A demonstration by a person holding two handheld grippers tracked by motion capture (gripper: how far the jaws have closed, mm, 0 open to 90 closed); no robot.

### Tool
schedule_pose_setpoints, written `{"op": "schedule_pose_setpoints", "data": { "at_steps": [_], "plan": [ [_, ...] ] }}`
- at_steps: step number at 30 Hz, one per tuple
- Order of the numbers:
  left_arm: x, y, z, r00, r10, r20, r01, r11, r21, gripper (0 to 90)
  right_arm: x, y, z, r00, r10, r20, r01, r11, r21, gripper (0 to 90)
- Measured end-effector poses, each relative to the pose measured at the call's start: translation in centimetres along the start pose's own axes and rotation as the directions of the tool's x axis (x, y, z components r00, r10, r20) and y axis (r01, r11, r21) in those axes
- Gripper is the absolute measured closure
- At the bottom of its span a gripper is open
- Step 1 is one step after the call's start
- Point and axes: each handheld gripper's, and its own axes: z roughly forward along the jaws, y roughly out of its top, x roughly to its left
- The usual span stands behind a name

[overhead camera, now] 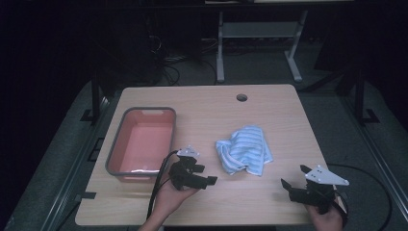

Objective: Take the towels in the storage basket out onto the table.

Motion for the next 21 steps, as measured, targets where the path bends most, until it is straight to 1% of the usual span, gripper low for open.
{"op": "schedule_pose_setpoints", "data": {
  "at_steps": [2,5,9,13,17,18,20,21],
  "plan": [
    [-0.1,-0.3,-0.1,1.0000,-0.002,0.002,0.002,1.0000,-0.002,29.5,0.0,0.0,-0.1,1.0000,-0.004,0.001,0.004,1.000,-0.003,15.1],
    [-0.3,-0.7,-0.1,0.9999,0.009,-0.010,-0.009,0.9999,0.009,29.5,0.1,0.1,-0.2,1.0000,0.000,0.004,0.000,1.000,-0.006,15.1],
    [-0.6,-1.3,-0.3,0.9999,0.014,-0.005,-0.014,0.9998,0.014,29.5,0.1,0.0,-0.3,1.0000,-0.004,0.003,0.004,1.000,-0.006,15.1],
    [-0.9,-1.7,-0.4,0.9996,0.023,-0.018,-0.023,0.9996,0.019,29.5,0.0,0.0,-0.3,1.0000,-0.003,0.002,0.003,1.000,-0.006,15.1],
    [-1.1,-2.5,-0.4,0.9998,0.015,-0.014,-0.015,0.9997,0.019,29.3,0.1,0.0,-0.3,1.0000,-0.005,-0.002,0.005,1.000,-0.006,15.1],
    [-1.1,-2.7,-0.5,0.9997,0.019,-0.014,-0.018,0.9996,0.024,29.3,0.1,0.0,-0.4,1.0000,-0.004,-0.003,0.004,1.000,-0.008,15.1],
    [-1.1,-3.0,-0.5,0.9997,0.019,-0.014,-0.018,0.9996,0.021,29.0,0.0,0.0,-0.4,1.0000,-0.003,-0.003,0.003,1.000,-0.010,15.1],
    [-1.2,-3.4,-0.6,0.9998,0.018,-0.010,-0.018,0.9997,0.014,29.0,0.0,-0.1,-0.5,1.0000,0.001,-0.003,-0.001,1.000,-0.013,15.1]
  ]
}}
